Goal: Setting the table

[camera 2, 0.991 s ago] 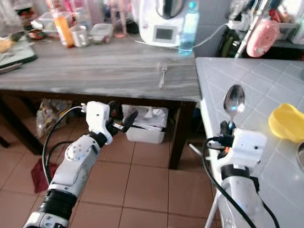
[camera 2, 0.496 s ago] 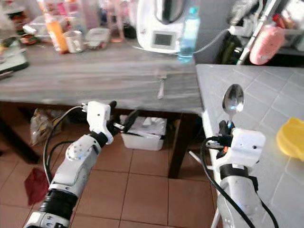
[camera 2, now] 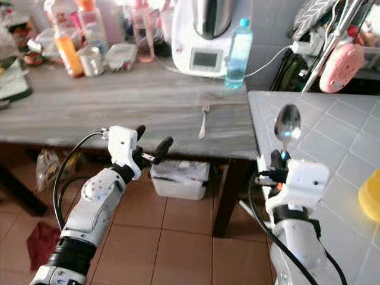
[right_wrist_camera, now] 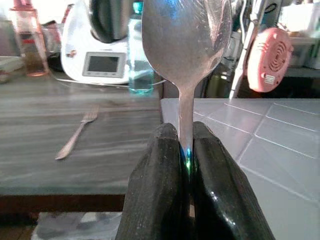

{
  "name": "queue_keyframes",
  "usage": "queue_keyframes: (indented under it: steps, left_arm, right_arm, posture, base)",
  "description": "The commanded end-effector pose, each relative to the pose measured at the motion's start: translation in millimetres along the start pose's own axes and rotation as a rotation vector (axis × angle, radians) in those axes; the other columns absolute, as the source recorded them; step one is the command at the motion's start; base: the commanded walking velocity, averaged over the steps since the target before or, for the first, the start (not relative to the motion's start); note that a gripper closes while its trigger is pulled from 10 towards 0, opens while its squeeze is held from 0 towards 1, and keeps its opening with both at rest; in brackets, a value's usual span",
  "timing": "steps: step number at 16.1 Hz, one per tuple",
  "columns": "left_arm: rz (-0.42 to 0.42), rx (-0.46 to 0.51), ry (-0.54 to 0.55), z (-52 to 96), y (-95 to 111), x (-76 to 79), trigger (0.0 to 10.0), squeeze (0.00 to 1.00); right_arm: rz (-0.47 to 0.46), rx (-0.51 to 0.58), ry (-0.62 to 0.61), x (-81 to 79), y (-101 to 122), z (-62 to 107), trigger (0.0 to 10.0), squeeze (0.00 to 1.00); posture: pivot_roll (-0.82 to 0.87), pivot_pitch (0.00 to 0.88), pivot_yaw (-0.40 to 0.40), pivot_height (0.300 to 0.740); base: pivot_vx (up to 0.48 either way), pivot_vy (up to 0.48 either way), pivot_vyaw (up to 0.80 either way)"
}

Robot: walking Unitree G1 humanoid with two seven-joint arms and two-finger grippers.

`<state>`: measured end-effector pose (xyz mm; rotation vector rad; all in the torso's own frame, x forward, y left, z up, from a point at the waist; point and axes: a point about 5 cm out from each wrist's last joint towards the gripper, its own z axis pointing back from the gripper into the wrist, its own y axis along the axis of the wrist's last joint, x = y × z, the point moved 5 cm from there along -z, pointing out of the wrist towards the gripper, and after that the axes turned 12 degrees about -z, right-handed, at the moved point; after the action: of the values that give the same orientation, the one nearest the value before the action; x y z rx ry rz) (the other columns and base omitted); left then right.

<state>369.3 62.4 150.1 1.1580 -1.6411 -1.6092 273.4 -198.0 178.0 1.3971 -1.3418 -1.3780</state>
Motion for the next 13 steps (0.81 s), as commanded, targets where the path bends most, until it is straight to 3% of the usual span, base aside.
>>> queue_keyframes:
  steps: [1, 4, 7, 10, 13]
  left_arm:
    - [-0.002, 0.005, -0.030, -1.9, 2, 10.2, 10.0, 0.00]
    - [-0.004, 0.008, -0.040, -2.8, 4, 11.2, 10.0, 0.00]
    - [-0.005, 0.004, -0.043, -0.9, 2, 11.4, 10.0, 0.00]
    - [-0.008, -0.007, -0.065, 2.1, 0, 14.7, 10.0, 0.00]
    - [-0.008, -0.010, -0.062, 1.8, 0, 13.6, 10.0, 0.00]
  right_arm:
    - [0.016, 0.021, -0.020, 5.9, 6, 0.8, 10.0, 0.00]
    - [0.053, 0.004, -0.023, 3.9, 1, 0.2, 10.0, 0.00]
    - [0.033, 0.015, -0.086, 14.9, 1, 2.8, 10.0, 0.00]
    - [0.080, 0.006, -0.031, 13.9, -1, 9.6, 10.0, 0.00]
    - [0.059, 0.008, -0.057, 17.7, -2, 11.7, 10.0, 0.00]
  posture:
    - [-0.03, 0.091, 0.005, 0.714]
    - [-0.03, 0.091, 0.008, 0.714]
    - [-0.03, 0.094, 0.015, 0.714]
    - [-0.03, 0.101, 0.025, 0.714]
    - [-0.03, 0.100, 0.024, 0.714]
  base:
    - [0.349, 0.000, 0.00]
    - [0.437, 0.000, 0.00]
    - [0.480, 0.000, 0.00]
    - [0.480, 0.000, 0.00]
    - [0.435, 0.000, 0.00]
